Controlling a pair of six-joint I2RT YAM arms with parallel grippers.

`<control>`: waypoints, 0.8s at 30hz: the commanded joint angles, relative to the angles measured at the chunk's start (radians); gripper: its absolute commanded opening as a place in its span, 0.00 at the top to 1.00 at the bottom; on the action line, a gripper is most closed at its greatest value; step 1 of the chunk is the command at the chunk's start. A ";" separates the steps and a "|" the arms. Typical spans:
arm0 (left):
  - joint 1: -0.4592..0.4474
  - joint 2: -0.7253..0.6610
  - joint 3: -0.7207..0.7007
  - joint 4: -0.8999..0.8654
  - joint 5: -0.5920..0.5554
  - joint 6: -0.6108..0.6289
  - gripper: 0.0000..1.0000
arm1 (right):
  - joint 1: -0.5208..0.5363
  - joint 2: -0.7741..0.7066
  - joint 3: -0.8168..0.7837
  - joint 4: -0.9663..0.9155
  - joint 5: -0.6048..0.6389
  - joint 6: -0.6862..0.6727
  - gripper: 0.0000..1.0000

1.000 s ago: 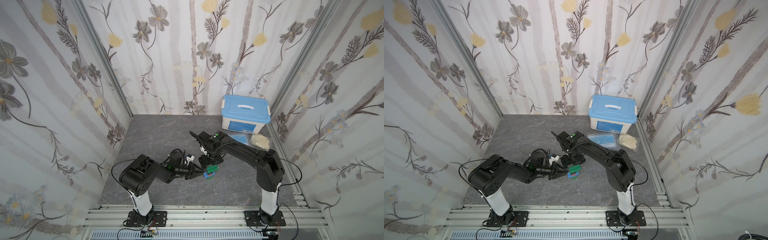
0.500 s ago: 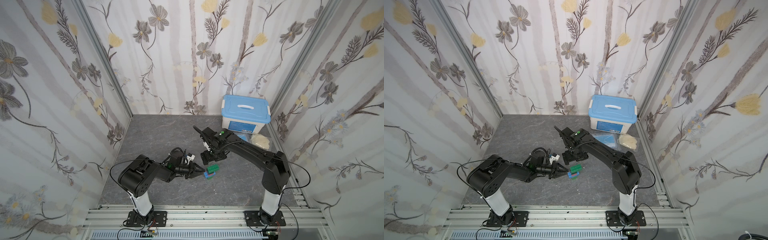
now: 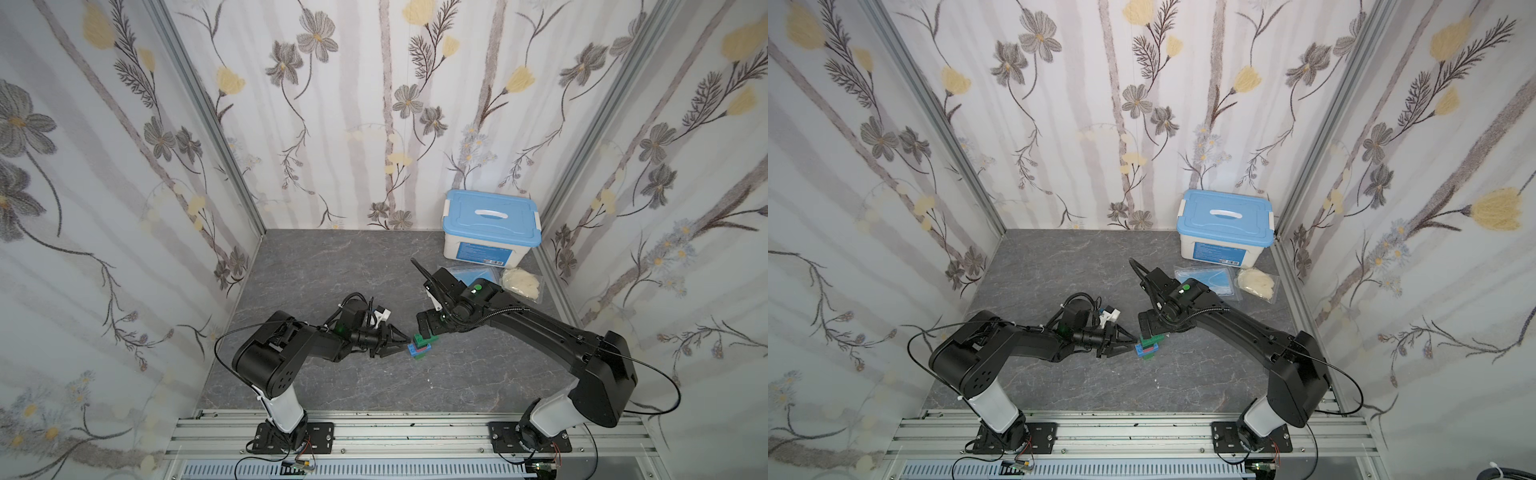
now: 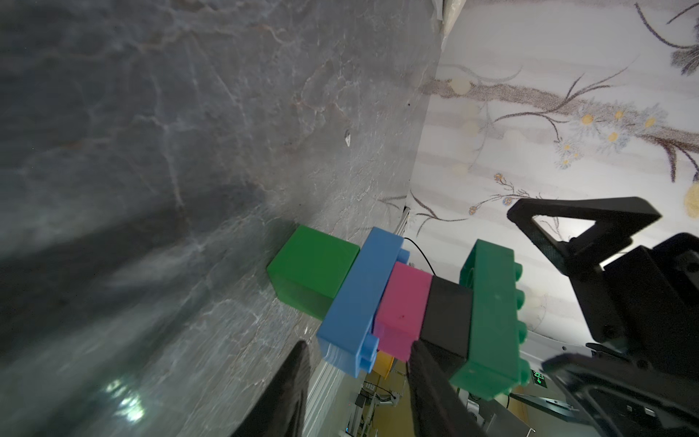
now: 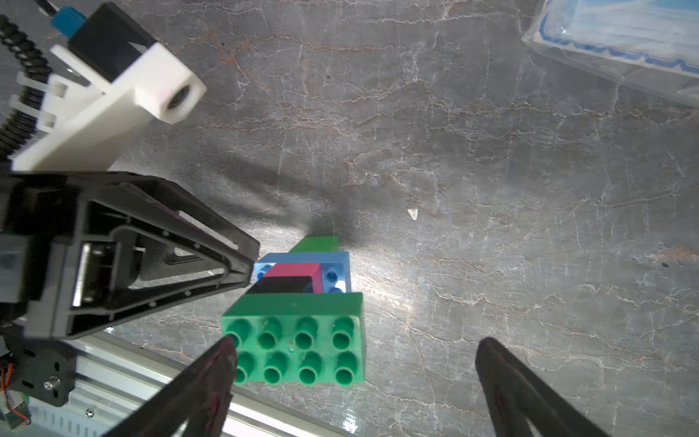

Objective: Assemble the letter f with lego
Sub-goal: Pick up the lego brick from the center of the board.

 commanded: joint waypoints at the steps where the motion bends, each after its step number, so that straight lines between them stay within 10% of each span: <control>1: 0.003 -0.020 0.011 -0.068 0.015 0.039 0.53 | 0.016 -0.058 -0.084 0.180 0.043 0.052 0.01; 24: 0.026 -0.236 0.064 -0.525 -0.199 0.174 0.27 | 0.230 -0.285 -0.534 0.621 0.326 0.169 0.01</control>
